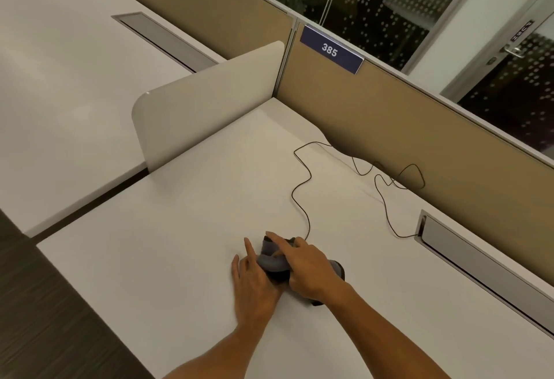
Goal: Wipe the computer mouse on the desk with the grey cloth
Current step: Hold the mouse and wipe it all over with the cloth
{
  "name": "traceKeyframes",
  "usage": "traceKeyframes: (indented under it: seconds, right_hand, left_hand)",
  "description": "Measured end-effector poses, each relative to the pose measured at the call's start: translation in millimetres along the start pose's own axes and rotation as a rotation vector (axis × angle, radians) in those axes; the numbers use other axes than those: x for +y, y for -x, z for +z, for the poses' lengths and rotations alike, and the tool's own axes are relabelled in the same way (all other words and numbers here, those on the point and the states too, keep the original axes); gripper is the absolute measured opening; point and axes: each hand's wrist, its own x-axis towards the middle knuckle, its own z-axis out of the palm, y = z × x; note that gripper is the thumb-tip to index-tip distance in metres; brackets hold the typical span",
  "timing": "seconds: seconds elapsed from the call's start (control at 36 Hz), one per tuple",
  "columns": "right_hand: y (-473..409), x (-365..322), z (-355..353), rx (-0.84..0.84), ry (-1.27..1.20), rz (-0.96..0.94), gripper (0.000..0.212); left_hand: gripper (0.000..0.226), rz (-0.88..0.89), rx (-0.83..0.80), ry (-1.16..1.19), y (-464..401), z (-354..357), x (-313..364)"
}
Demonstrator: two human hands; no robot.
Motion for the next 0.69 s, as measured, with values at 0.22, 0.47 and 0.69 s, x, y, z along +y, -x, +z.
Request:
traceKeyframes:
  seconds: [0.22,0.47,0.69]
  right_hand:
    - [9.5,2.0,-1.3,-0.040,-0.011,0.042,0.098]
    - [18.0,36.3,-18.8,-0.163,-0.207,0.231,0.077]
    - [43.3,77.3,-41.3,0.040,-0.792,0.450,0.034]
  left_hand:
    - [0.123,0.064,0.051,0.058,-1.4,3.1,-5.8]
    - [0.133,0.103,0.019,-0.002,0.1,-2.1,-3.8]
    - [0.123,0.147,0.064,-0.020,2.0,-5.1,-0.1]
